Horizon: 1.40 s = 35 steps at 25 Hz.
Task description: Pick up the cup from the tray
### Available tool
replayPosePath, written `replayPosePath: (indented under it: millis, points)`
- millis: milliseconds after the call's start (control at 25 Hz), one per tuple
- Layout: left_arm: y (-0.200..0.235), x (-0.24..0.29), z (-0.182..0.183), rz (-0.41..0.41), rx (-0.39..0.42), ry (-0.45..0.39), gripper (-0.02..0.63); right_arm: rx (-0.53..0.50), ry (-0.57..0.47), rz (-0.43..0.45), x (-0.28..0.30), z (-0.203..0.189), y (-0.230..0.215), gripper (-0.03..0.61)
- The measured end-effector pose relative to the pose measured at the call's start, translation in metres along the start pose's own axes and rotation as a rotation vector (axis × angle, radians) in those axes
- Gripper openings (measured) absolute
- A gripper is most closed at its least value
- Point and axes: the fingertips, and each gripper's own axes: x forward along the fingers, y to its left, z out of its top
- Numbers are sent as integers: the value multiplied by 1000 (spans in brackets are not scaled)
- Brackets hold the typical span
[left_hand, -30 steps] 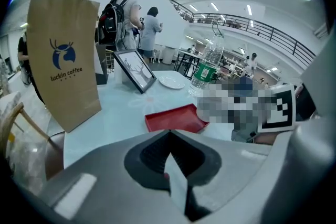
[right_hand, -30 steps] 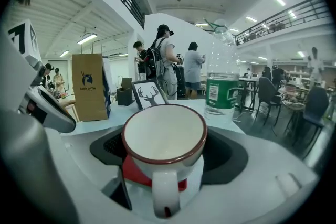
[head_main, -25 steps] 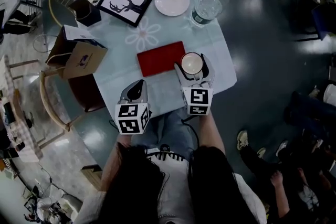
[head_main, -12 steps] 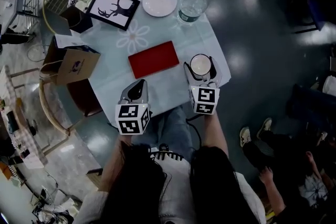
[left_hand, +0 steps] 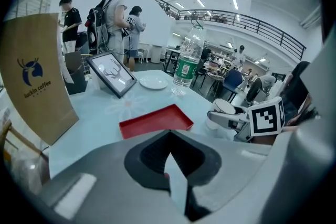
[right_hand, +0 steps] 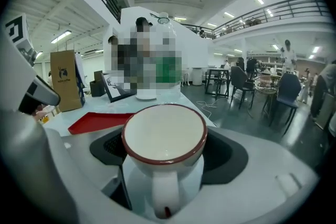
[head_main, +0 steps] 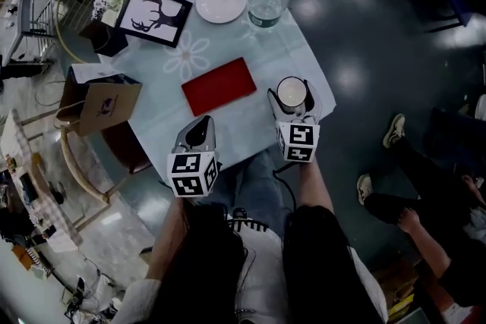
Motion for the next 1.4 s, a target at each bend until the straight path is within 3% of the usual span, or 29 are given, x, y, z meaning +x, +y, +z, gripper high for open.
replayPosePath:
  millis: [520,1160,1280,1400]
  points:
    - [3,-5,0,-15,-1,11,0,54,-86,-6,-14,37,1,476]
    - [14,-52,33,-12,-23,-141,0,-32,-150,4,-70,100,39,474]
    - [15,-62,36,-9,-26,-167,2,-35,-143,16,-80,107,48,438]
    - [16,-71,40,-7,-31,-191,0,-48,-123,28,-89,110,61,322]
